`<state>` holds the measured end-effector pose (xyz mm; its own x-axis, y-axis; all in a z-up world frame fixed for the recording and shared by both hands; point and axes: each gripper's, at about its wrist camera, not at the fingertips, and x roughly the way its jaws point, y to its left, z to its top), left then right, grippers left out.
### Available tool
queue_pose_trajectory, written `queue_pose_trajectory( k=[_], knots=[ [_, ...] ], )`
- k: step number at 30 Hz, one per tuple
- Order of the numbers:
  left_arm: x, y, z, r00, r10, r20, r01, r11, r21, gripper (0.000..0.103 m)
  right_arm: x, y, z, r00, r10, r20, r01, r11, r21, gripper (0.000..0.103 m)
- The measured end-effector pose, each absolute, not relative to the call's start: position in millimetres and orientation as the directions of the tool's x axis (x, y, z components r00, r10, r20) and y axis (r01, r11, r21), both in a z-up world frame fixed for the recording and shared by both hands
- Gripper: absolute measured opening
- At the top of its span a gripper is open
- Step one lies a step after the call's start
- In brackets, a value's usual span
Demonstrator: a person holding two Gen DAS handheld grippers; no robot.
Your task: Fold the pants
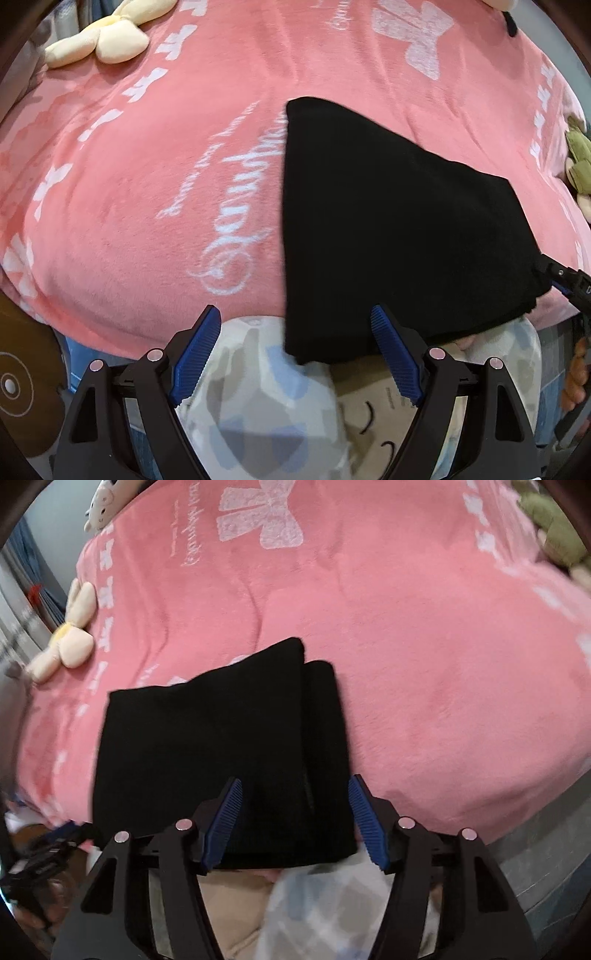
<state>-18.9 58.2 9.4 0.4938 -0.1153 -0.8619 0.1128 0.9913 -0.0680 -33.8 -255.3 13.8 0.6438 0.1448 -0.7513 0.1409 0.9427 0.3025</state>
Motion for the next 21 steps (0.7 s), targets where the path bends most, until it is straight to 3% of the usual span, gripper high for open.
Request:
queue_pose_trajectory(
  k=[2,5,6,8,9,12,14,17,19,20,21],
  knots=[
    [-21,49,13,0.499,-0.117,-0.859,0.131,0.99,-0.059,0.081,-30,-250,10,0.631,0.148,-0.761,0.116,0.952,0.282,0.044],
    [-22,38,15,0.499,-0.118,-0.859,0.145,0.988,-0.051,0.084,-25,-241,-1,0.61,0.145,-0.779,0.107,0.959,0.263,0.034],
    [-22,36,15,0.496,-0.117,-0.861,0.145,0.988,-0.051,0.084,-23,-235,2,0.612,0.145,-0.777,0.083,0.966,0.246,0.023],
    [-21,30,16,0.495,-0.112,-0.862,0.145,0.988,-0.046,0.084,-28,-229,26,0.652,0.218,-0.726,0.018,0.953,0.302,0.014],
    [-20,29,17,0.499,-0.107,-0.86,0.144,0.989,-0.04,0.084,-37,-227,56,0.691,0.304,-0.656,-0.054,0.927,0.372,0.009],
    [-20,28,22,0.518,-0.09,-0.851,0.135,0.991,-0.022,0.084,-58,-228,103,0.76,0.347,-0.55,-0.129,0.909,0.396,0.008],
    [-17,30,21,0.516,-0.075,-0.853,0.121,0.993,-0.014,0.084,-56,-239,85,0.747,0.272,-0.607,-0.073,0.941,0.331,0.009],
    [-11,32,16,0.5,-0.082,-0.862,0.103,0.994,-0.034,0.084,-33,-258,-6,0.559,0.197,-0.805,0.058,0.96,0.275,0.02],
    [-9,32,13,0.485,-0.099,-0.869,0.102,0.993,-0.056,0.084,-44,-268,-8,0.603,0.258,-0.755,0.085,0.92,0.382,0.026],
    [-8,31,12,0.476,-0.104,-0.874,0.1,0.993,-0.063,0.084,-46,-268,-1,0.611,0.266,-0.746,0.083,0.915,0.395,0.026],
    [-8,31,12,0.474,-0.108,-0.874,0.098,0.993,-0.07,0.084,-47,-268,9,0.63,0.245,-0.737,0.084,0.921,0.379,0.033]
  ],
)
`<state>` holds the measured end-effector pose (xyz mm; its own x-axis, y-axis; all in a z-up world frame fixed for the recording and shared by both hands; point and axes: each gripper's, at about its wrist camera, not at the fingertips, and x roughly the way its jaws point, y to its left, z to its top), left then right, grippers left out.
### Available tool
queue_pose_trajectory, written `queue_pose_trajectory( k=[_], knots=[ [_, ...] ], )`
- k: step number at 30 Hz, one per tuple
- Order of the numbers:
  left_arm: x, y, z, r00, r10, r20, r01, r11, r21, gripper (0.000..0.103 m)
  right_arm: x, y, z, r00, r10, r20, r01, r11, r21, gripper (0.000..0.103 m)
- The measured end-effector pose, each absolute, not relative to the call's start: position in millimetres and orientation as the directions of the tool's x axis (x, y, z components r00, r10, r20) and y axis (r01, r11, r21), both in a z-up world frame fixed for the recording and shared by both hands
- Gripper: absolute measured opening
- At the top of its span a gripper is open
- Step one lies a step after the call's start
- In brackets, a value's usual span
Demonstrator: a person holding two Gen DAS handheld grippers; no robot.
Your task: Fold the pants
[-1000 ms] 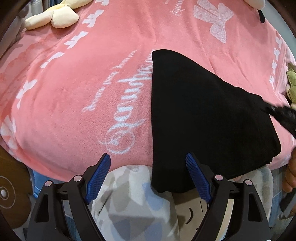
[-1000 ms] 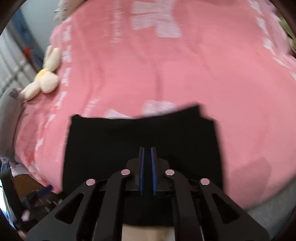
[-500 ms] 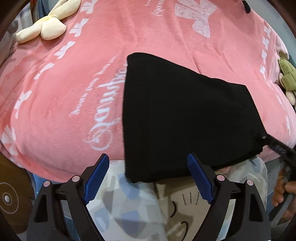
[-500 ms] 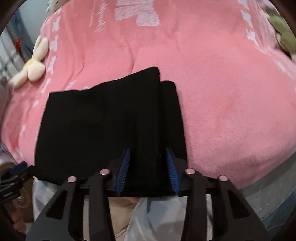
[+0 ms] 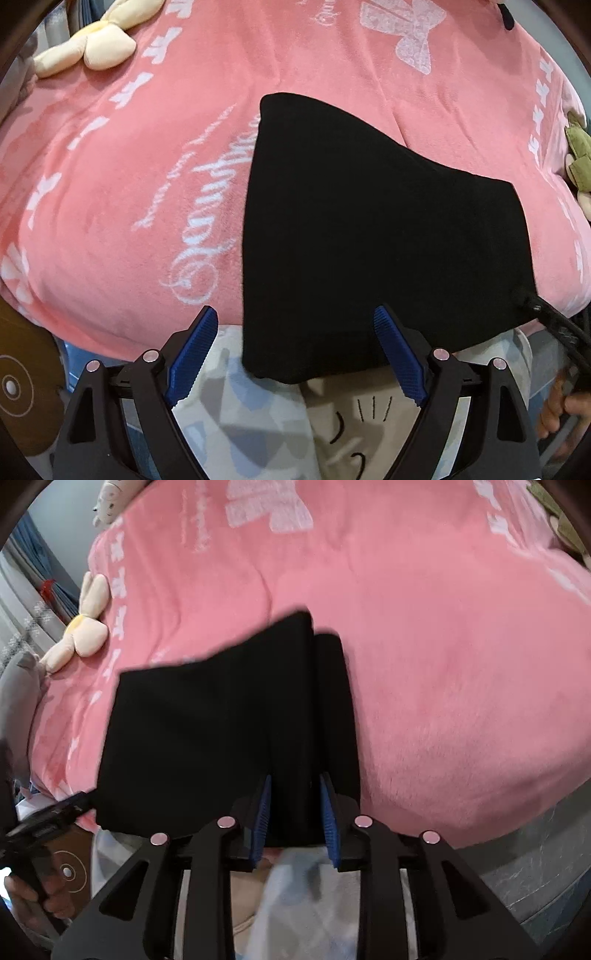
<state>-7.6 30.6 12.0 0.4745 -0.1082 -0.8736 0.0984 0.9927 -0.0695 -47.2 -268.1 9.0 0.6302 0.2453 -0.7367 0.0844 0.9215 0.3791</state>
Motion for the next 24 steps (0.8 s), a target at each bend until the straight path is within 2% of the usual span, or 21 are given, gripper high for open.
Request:
queue_pose_trajectory(
  k=[1,4,5,7,10,13,14,15,17,19,21,23,24],
  knots=[
    [-7,30,12,0.474,-0.107,-0.874,0.096,0.993,-0.069,0.084,-47,-268,18,0.653,0.217,-0.725,0.09,0.929,0.359,0.039],
    [-4,26,11,0.48,-0.102,-0.872,0.098,0.993,-0.062,0.084,-43,-265,42,0.698,0.172,-0.695,0.074,0.948,0.309,0.038],
    [-2,24,10,0.479,-0.096,-0.872,0.1,0.993,-0.055,0.084,-38,-260,52,0.71,0.191,-0.678,0.043,0.949,0.313,0.035],
    [0,21,9,0.483,-0.091,-0.871,0.104,0.994,-0.046,0.084,-20,-255,59,0.711,0.228,-0.665,-0.015,0.951,0.31,0.021],
    [4,17,5,0.478,-0.085,-0.874,0.104,0.994,-0.04,0.084,20,-232,62,0.675,0.303,-0.672,-0.119,0.944,0.307,0.013],
    [8,17,3,0.472,-0.081,-0.878,0.099,0.994,-0.038,0.085,60,-223,36,0.642,0.245,-0.727,-0.097,0.966,0.239,0.012],
    [9,18,1,0.472,-0.081,-0.878,0.099,0.994,-0.038,0.086,81,-229,15,0.61,0.169,-0.774,-0.042,0.982,0.182,0.008],
    [10,18,0,0.472,-0.082,-0.878,0.1,0.994,-0.039,0.087,89,-233,3,0.589,0.161,-0.792,-0.024,0.983,0.182,0.004],
    [12,18,-3,0.464,-0.097,-0.88,0.104,0.993,-0.055,0.088,88,-241,6,0.61,0.204,-0.765,0.016,0.963,0.269,0.004],
    [12,18,-3,0.465,-0.089,-0.881,0.103,0.994,-0.046,0.088,70,-244,27,0.663,0.233,-0.712,0.01,0.947,0.32,0.009],
    [13,18,-3,0.467,-0.088,-0.88,0.115,0.993,-0.039,0.089,60,-243,28,0.667,0.186,-0.722,0.01,0.966,0.259,0.017],
    [14,19,-4,0.469,-0.086,-0.879,0.109,0.993,-0.039,0.093,56,-247,10,0.619,0.133,-0.774,0.029,0.981,0.192,0.015],
    [15,20,-5,0.467,-0.092,-0.88,0.107,0.993,-0.048,0.093,49,-249,10,0.631,0.148,-0.762,0.025,0.977,0.211,0.016]
  ],
)
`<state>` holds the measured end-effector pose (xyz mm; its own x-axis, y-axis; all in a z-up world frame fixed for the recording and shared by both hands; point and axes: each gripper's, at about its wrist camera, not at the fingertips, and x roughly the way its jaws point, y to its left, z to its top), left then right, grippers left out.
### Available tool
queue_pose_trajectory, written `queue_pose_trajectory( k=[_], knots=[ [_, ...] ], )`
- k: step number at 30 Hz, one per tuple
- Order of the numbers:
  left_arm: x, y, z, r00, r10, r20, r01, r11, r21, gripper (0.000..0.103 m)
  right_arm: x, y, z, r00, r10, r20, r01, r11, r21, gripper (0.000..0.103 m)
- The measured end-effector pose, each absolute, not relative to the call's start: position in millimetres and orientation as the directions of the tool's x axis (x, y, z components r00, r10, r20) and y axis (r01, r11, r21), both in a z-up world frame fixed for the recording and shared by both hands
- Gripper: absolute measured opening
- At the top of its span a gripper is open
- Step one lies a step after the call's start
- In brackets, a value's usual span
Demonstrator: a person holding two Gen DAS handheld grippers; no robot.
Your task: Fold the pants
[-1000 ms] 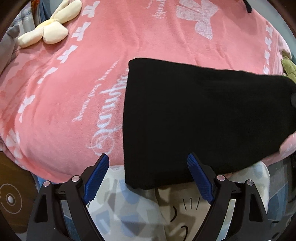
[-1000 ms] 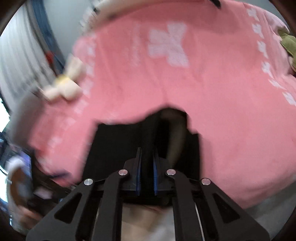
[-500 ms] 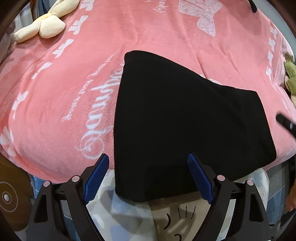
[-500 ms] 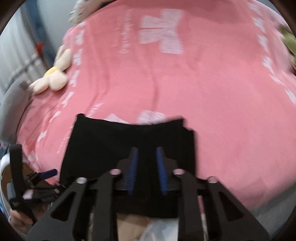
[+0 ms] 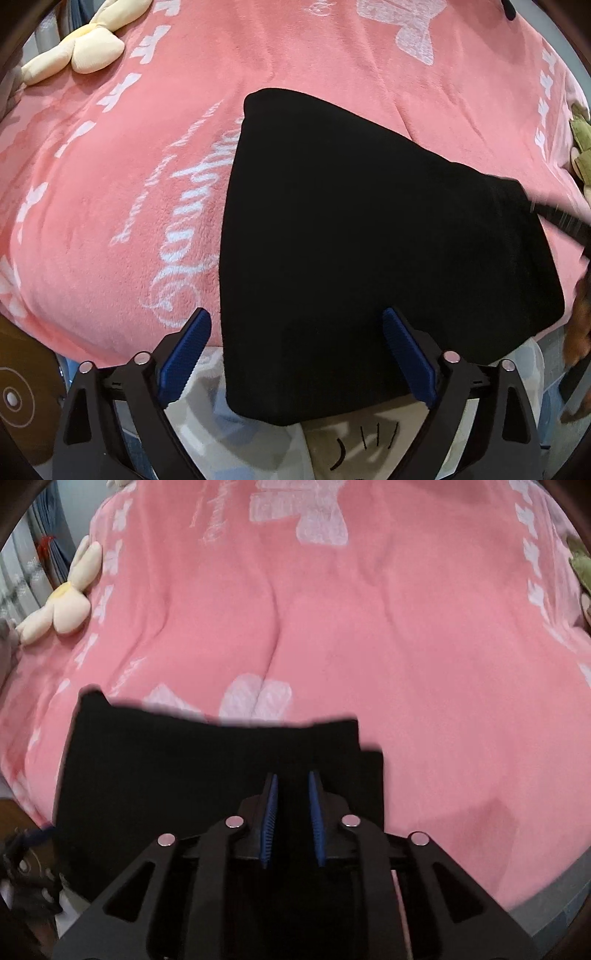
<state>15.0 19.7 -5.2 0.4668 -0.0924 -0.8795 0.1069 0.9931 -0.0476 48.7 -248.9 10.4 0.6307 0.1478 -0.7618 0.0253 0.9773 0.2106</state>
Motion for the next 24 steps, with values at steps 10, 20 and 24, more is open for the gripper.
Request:
queue_pose_trajectory(
  k=[10,20,24],
  knots=[
    [9,43,-4,0.424,-0.295,-0.856,0.082,0.954,-0.289,0.092,-36,-268,16,0.646,0.124,-0.753,0.115,0.96,0.256,0.076],
    [27,44,-45,0.369,-0.384,-0.846,0.076,0.92,-0.384,0.098,-24,-276,-46,0.581,0.352,-0.733,0.177,0.825,0.536,0.081],
    [33,28,-47,0.374,-0.345,-0.861,0.08,0.937,-0.34,0.098,-18,-278,-50,0.584,0.374,-0.721,0.188,0.802,0.567,0.083]
  ],
)
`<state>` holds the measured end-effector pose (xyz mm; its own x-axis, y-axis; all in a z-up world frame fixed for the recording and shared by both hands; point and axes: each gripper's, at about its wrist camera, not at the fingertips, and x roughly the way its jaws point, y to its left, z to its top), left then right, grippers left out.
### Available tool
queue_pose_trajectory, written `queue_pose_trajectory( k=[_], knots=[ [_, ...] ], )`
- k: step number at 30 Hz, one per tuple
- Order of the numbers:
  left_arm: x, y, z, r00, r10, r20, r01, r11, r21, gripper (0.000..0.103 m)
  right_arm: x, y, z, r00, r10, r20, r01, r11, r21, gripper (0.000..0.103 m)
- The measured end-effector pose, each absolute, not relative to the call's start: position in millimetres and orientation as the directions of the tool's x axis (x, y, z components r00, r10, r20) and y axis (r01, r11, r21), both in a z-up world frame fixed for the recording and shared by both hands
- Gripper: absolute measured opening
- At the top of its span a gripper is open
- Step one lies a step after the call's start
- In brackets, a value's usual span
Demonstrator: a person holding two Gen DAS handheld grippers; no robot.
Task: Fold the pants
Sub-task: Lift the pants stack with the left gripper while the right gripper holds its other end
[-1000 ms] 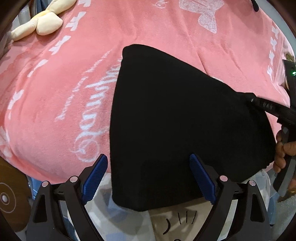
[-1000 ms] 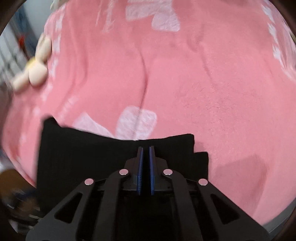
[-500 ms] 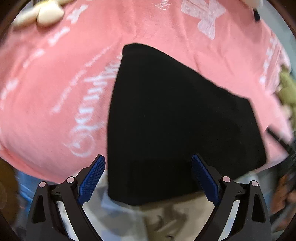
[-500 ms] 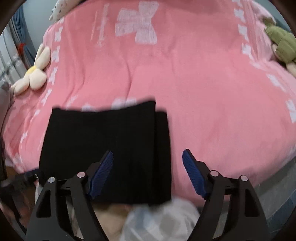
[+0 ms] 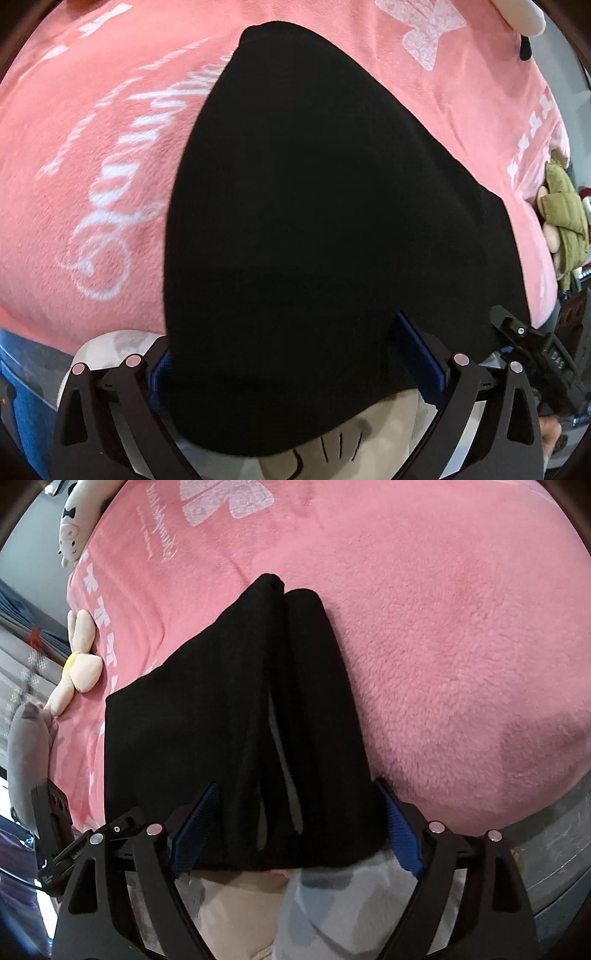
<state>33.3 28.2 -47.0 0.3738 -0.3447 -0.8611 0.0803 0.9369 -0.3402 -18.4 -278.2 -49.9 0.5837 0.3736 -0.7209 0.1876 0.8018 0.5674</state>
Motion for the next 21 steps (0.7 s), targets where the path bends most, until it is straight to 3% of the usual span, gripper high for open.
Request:
queue_pose_trajectory(
  k=[6,8,10,13,18,21],
  knots=[
    [41,20,-49,0.371,-0.345,-0.862,0.073,0.936,-0.343,0.098,-15,-273,-49,0.584,0.355,-0.73,0.184,0.818,0.545,0.082],
    [37,17,-48,0.375,-0.344,-0.861,0.075,0.937,-0.342,0.098,-17,-272,-47,0.589,0.35,-0.729,0.181,0.822,0.54,0.078],
    [37,16,-48,0.378,-0.346,-0.859,0.079,0.936,-0.342,0.098,-19,-271,-44,0.598,0.344,-0.724,0.17,0.829,0.534,0.061],
    [31,12,-40,0.372,-0.364,-0.854,0.098,0.93,-0.354,0.08,-23,-258,-31,0.618,0.319,-0.719,0.119,0.865,0.487,0.041],
    [16,14,-13,0.392,-0.366,-0.844,0.155,0.931,-0.332,0.044,-33,-245,-8,0.644,0.278,-0.712,0.101,0.892,0.44,0.035],
    [6,13,8,0.421,-0.381,-0.823,0.19,0.925,-0.33,0.036,-42,-243,11,0.667,0.293,-0.685,0.076,0.888,0.454,0.034]
  ],
)
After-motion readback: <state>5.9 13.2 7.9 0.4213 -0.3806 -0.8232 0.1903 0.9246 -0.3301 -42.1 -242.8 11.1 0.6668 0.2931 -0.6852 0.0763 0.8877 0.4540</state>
